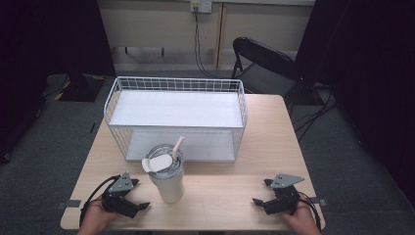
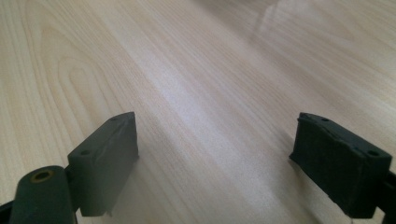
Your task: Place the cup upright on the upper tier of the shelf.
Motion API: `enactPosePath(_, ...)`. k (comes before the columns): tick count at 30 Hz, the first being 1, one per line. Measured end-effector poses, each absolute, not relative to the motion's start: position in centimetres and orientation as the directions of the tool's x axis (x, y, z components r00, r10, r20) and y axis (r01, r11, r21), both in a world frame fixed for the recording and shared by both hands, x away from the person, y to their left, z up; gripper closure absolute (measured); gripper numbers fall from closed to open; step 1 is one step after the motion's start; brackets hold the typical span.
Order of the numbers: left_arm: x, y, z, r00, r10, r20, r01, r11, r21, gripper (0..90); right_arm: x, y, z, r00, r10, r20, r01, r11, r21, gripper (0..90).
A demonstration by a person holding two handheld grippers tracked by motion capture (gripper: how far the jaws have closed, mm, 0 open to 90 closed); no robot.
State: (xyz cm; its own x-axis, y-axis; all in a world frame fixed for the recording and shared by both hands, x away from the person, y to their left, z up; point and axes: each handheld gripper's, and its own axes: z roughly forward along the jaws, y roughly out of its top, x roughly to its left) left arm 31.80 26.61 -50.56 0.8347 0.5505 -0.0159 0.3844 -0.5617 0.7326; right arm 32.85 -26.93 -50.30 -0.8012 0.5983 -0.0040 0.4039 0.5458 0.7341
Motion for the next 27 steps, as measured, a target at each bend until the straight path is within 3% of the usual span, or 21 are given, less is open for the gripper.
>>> enactPosePath(3,31.7,26.6,-50.4,0.837,0.547,-0.018,0.386,-0.566,0.728,7.5,32.8,-26.9,-50.3,-0.8,0.6,-0.004,0.405,0.545,0.734,13.7)
enactPosePath(5,31.5,26.7,-50.2,0.847,0.531,-0.033,0.381,-0.563,0.733,16.6,32.8,-26.9,-50.3,-0.799,0.602,-0.004,0.406,0.544,0.734,13.7)
enactPosePath(14,31.2,26.7,-49.0,0.845,0.526,-0.092,0.386,-0.483,0.786,16.4,32.9,-26.9,-50.3,-0.793,0.61,-0.003,0.412,0.54,0.734,13.7)
enactPosePath(27,31.0,24.6,-46.5,0.878,0.466,-0.104,0.322,-0.417,0.85,15.8,32.8,-26.9,-50.3,-0.79,0.613,-0.003,0.415,0.538,0.734,13.7)
